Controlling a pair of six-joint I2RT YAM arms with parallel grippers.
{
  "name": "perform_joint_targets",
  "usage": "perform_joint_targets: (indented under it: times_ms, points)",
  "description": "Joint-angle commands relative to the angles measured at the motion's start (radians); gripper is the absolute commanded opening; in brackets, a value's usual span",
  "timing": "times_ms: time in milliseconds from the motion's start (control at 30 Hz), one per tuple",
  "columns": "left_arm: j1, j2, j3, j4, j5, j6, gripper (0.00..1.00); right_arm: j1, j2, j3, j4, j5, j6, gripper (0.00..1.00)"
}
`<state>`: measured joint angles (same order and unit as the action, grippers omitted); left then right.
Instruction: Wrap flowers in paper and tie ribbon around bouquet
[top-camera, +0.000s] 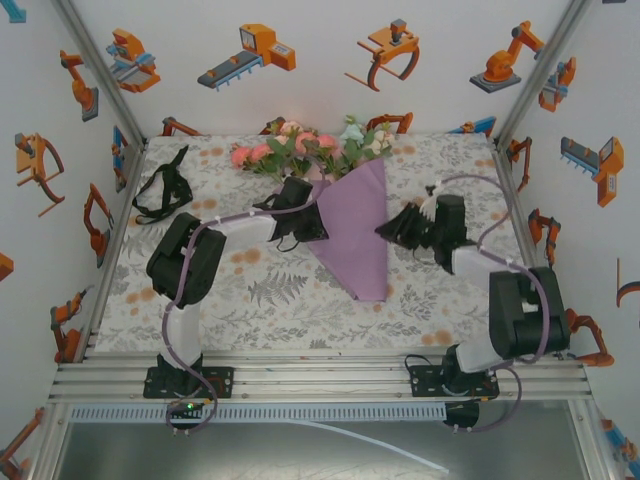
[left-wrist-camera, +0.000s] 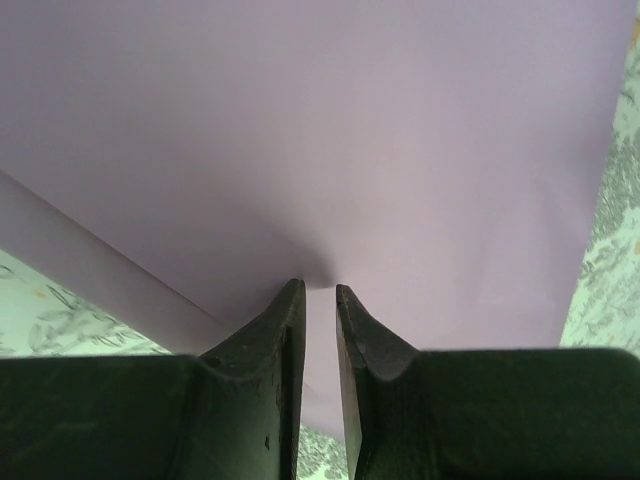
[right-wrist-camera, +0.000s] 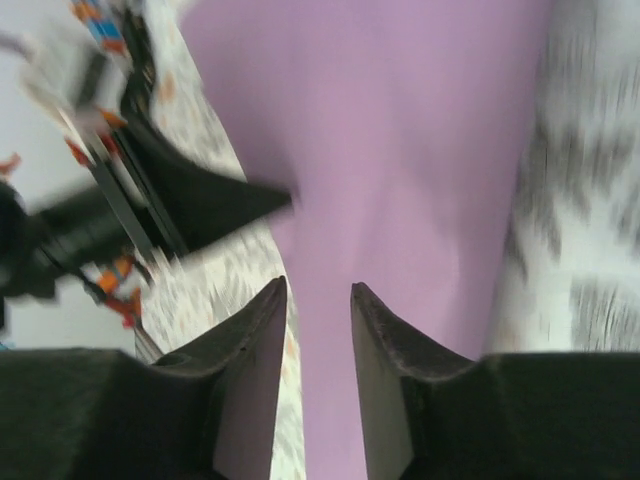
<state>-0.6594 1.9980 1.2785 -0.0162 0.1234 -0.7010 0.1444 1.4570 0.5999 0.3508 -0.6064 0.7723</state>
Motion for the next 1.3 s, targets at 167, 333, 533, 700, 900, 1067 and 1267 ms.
perform_joint_targets:
  times_ms: [167, 333, 533, 700, 900, 1067, 1267]
  points:
    - [0.029, 0.044, 0.078, -0.027, -0.007, 0.049, 0.24, 0.095, -0.190, -0.266, -0.059, 0.079, 0.002, 0.28]
    - [0.026, 0.029, 0.079, -0.016, 0.000, 0.046, 0.24, 0.127, -0.141, -0.282, -0.045, 0.082, -0.027, 0.28]
    - [0.016, -0.066, 0.058, -0.018, 0.012, 0.046, 0.38, 0.128, -0.208, -0.227, -0.098, 0.059, -0.005, 0.33]
    - [0.007, -0.145, 0.053, -0.046, -0.027, 0.056, 0.49, 0.124, -0.327, -0.138, -0.270, 0.181, -0.073, 0.38]
    - [0.007, -0.191, 0.050, -0.060, -0.042, 0.058, 0.55, 0.119, -0.331, -0.054, -0.348, 0.283, -0.144, 0.39]
    - [0.007, -0.218, 0.060, -0.062, -0.042, 0.058, 0.58, 0.119, -0.282, -0.008, -0.340, 0.283, -0.169, 0.40]
    - [0.006, -0.230, 0.094, -0.064, 0.012, 0.073, 0.56, 0.119, -0.235, 0.006, -0.318, 0.227, -0.192, 0.36]
